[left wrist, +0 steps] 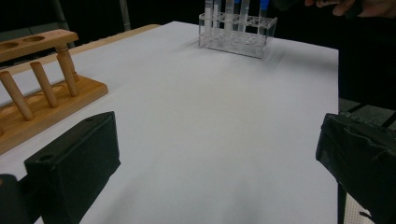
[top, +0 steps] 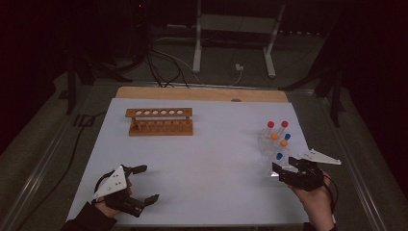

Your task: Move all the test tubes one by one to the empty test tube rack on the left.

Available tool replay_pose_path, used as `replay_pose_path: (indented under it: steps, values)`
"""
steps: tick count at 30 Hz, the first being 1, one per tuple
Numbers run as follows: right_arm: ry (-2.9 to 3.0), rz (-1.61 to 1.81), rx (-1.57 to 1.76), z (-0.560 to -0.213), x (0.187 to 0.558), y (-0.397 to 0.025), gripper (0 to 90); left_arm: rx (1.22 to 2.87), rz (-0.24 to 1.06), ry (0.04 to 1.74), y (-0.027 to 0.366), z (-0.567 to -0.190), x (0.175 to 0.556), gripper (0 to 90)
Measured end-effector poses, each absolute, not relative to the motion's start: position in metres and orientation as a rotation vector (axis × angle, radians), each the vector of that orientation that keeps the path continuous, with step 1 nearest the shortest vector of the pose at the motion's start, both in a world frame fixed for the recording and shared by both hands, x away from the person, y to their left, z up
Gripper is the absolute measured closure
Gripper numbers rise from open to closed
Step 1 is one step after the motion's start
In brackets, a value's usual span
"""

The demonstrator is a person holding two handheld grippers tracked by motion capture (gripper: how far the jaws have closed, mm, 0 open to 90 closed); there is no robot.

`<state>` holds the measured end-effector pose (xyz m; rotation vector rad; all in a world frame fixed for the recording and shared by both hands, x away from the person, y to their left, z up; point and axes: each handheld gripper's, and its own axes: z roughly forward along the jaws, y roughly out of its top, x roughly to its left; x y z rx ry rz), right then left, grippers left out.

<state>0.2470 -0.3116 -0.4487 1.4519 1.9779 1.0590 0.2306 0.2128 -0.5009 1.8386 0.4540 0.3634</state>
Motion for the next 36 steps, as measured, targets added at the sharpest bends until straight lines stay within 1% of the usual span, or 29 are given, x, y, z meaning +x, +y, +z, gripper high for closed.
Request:
replay_pose_path:
  steps: [2, 5, 7, 9, 10, 19, 26, 36]
  values:
    - [1.984, 1.045, 1.462, -0.449, 0.249, -0.312, 41.3, 1.84, 0.365, 0.453, 0.213, -0.501, 0.23, 0.4]
    - [1.989, 1.042, 1.485, -0.452, 0.252, -0.314, 49.3, 1.84, 0.366, 0.453, 0.213, -0.501, 0.23, 0.4]
    - [1.994, 1.033, 1.499, -0.454, 0.255, -0.315, 53.3, 1.84, 0.365, 0.453, 0.213, -0.501, 0.23, 0.4]
    - [2.001, 1.027, 1.504, -0.455, 0.257, -0.315, 54.6, 1.841, 0.366, 0.454, 0.213, -0.501, 0.23, 0.4]
    - [2.003, 1.019, 1.515, -0.458, 0.26, -0.315, 59.9, 1.842, 0.366, 0.453, 0.213, -0.501, 0.231, 0.4]
    - [2.035, 1.012, 1.512, -0.464, 0.268, -0.312, 75.1, 1.847, 0.366, 0.452, 0.212, -0.502, 0.23, 0.4]
    - [2.035, 0.955, 1.472, -0.463, 0.267, -0.307, 77.0, 1.846, 0.367, 0.451, 0.212, -0.501, 0.23, 0.4]
    - [2.013, 0.985, 1.449, -0.457, 0.264, -0.309, 77.3, 1.85, 0.37, 0.452, 0.212, -0.501, 0.23, 0.4]
